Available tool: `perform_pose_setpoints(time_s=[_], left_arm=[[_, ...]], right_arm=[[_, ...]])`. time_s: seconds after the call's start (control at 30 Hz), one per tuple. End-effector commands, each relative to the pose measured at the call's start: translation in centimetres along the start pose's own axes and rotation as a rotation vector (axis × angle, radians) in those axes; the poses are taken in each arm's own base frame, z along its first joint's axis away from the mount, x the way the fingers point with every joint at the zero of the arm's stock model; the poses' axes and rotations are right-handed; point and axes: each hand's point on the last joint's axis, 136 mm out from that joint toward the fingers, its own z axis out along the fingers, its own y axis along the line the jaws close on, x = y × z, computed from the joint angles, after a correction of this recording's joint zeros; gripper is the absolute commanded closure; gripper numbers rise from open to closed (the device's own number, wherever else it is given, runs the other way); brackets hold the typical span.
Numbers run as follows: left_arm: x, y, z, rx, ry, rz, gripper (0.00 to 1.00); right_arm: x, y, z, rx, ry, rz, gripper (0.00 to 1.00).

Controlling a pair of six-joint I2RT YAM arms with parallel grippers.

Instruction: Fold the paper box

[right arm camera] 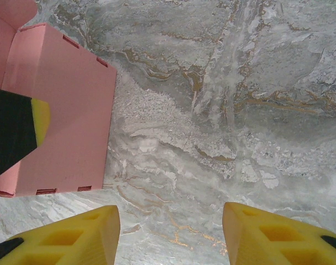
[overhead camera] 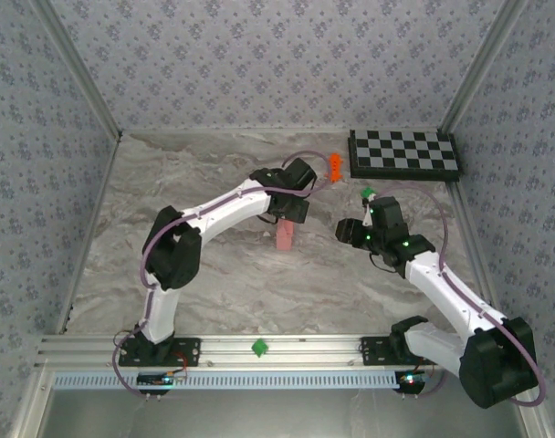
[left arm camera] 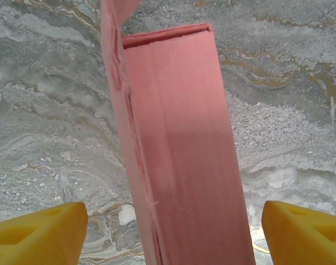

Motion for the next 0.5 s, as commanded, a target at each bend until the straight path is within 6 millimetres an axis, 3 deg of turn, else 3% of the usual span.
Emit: perform_pose_setpoints(time_s=[0.0, 0.47], left_arm=[[-0.4, -0.6, -0.2, 0.01, -0.001, 0.025, 0.22], [0.8, -0.3, 0.8, 0.019, 0.048, 0.092, 0.46]], right_arm=[[0.3, -0.6, 0.1, 0.015, 0.0, -0.001, 0.46], [0.5, -0.7, 0.8, 0.013, 0.013, 0.009, 0.46]])
